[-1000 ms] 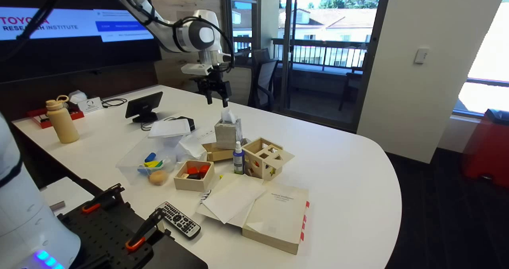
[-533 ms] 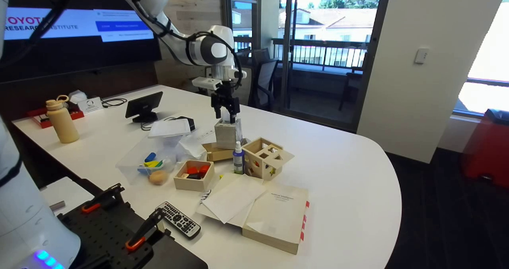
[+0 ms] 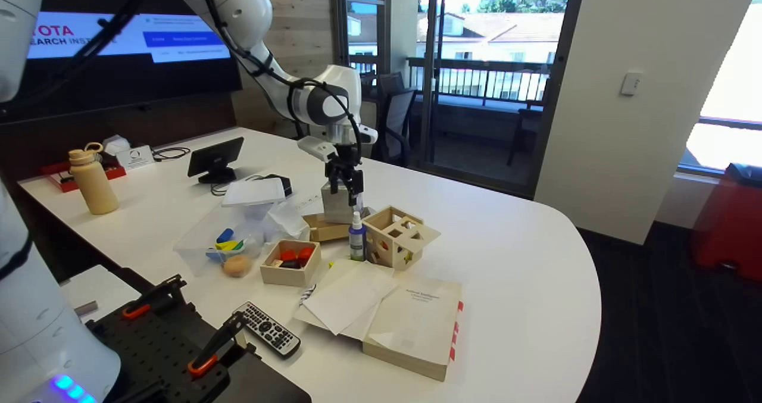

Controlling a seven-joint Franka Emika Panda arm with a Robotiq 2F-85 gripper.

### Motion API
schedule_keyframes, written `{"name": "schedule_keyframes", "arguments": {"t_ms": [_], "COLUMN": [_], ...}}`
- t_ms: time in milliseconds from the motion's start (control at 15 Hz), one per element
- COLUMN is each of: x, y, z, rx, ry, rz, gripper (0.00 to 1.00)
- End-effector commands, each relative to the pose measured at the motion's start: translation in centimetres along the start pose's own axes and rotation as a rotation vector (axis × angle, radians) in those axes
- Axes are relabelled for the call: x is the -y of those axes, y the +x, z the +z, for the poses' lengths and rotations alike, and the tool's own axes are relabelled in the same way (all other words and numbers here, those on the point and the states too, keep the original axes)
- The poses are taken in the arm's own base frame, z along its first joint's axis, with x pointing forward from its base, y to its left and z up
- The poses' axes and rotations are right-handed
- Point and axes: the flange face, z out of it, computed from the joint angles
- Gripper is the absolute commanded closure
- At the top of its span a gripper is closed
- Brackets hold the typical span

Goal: Place the bottle next to the box

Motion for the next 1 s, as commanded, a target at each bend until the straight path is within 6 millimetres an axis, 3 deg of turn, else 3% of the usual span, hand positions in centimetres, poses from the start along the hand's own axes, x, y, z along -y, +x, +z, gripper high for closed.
{"name": "schedule_keyframes", "arguments": {"t_ms": [0,933], "x": [-0.7,-2.4], "y": [0.8,3.2], "z": [1.6,5.6], "rx": [-0.008,-0.001], "ry": [0.022,0.025], "rz": [0.061,0.175], "gripper": [0.0,0.0]}}
